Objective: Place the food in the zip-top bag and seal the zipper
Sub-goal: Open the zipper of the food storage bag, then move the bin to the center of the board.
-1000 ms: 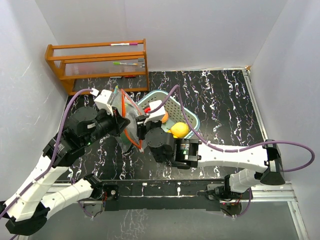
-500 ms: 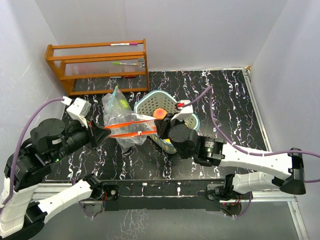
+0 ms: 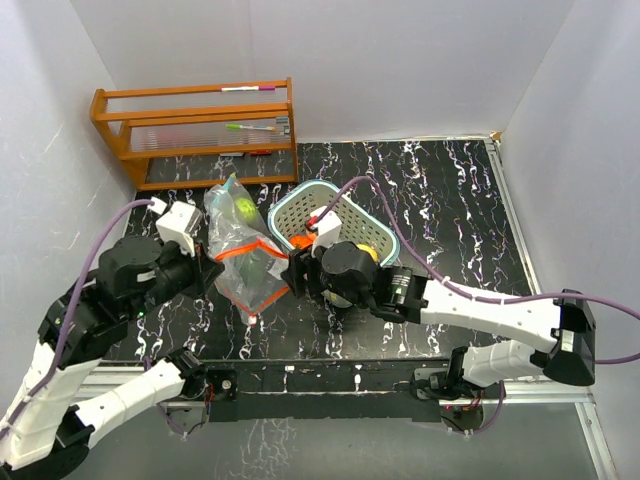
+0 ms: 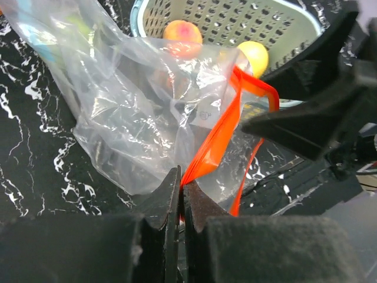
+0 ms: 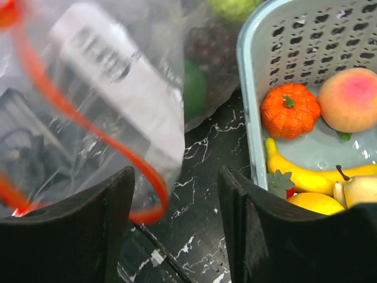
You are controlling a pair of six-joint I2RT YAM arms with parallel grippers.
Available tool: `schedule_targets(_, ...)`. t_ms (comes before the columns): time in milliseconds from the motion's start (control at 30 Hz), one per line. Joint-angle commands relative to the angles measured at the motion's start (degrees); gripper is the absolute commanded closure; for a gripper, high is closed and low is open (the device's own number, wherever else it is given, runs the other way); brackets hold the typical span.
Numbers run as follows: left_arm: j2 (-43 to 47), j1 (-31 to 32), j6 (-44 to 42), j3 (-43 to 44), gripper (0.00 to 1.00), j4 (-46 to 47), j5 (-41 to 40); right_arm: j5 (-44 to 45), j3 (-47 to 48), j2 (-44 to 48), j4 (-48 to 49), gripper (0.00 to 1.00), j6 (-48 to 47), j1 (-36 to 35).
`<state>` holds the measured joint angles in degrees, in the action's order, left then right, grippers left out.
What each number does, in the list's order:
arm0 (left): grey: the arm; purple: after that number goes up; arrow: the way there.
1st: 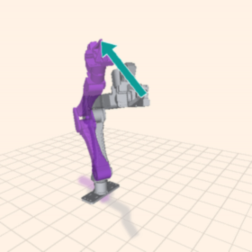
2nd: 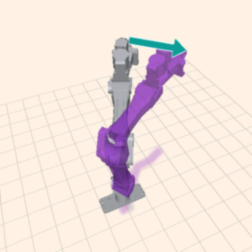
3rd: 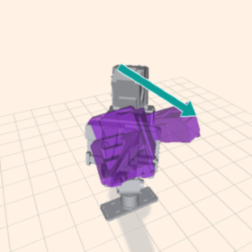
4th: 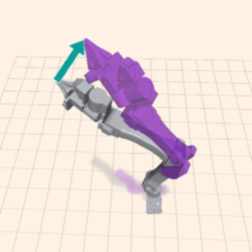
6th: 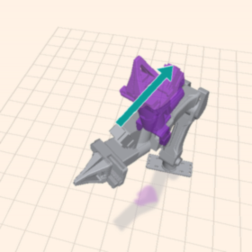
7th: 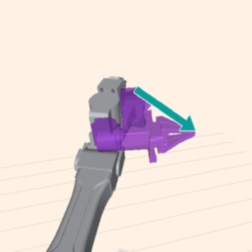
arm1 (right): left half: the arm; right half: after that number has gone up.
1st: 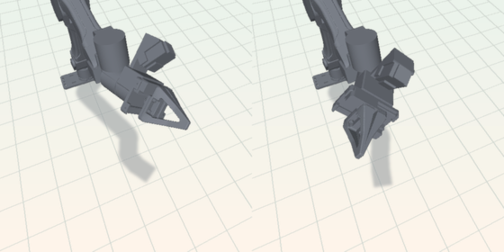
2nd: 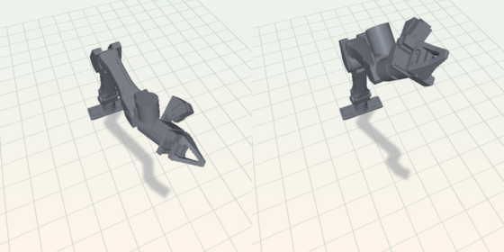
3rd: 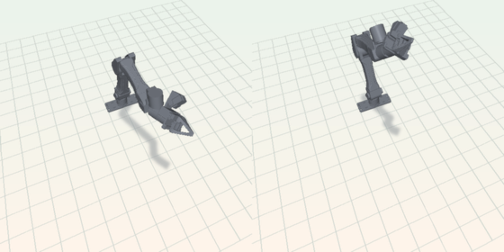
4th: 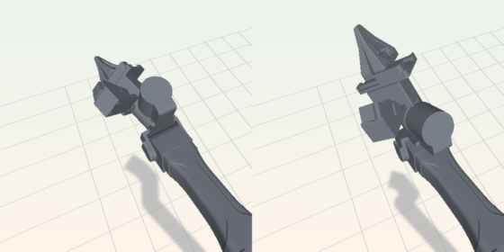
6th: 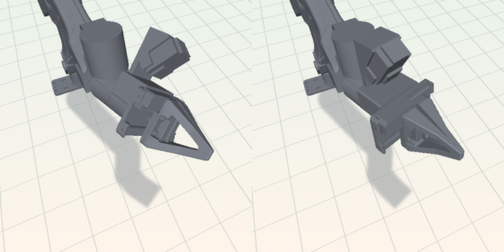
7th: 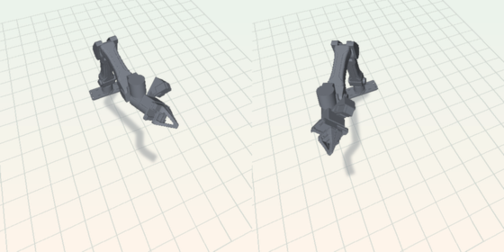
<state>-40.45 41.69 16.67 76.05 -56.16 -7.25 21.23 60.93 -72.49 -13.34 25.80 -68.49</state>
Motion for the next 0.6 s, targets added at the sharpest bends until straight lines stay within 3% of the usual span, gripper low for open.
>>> schedule_targets(0,-1.4,-0.4,-0.3,-2.5,1.0,2.6,-4.4,-5.6,3.1,4.8,2.7,0.36,-3.9,-0.3)
schedule_targets(167,-2.8,-0.4,-0.7,-3.9,1.0,5.3,-3.8,-4.7,1.8,12.6,3.5,0.3,-4.4,-0.3)
schedule_targets(300,-3.8,-0.4,-0.7,-4.8,1.0,7.6,-3.0,3.0,2.9,14.7,-3.8,0.29,-1.2,-0.3)
schedule_targets(433,-4.2,-0.4,-0.7,-5.2,1.0,9.7,-1.1,11.9,8.6,9.5,-17.5,0.27,4.3,1.7)
schedule_targets(567,-4.5,-0.4,-0.5,-4.8,1.0,10.8,-0.1,9.6,13.1,2.7,-25.7,0.27,7.4,8.8)
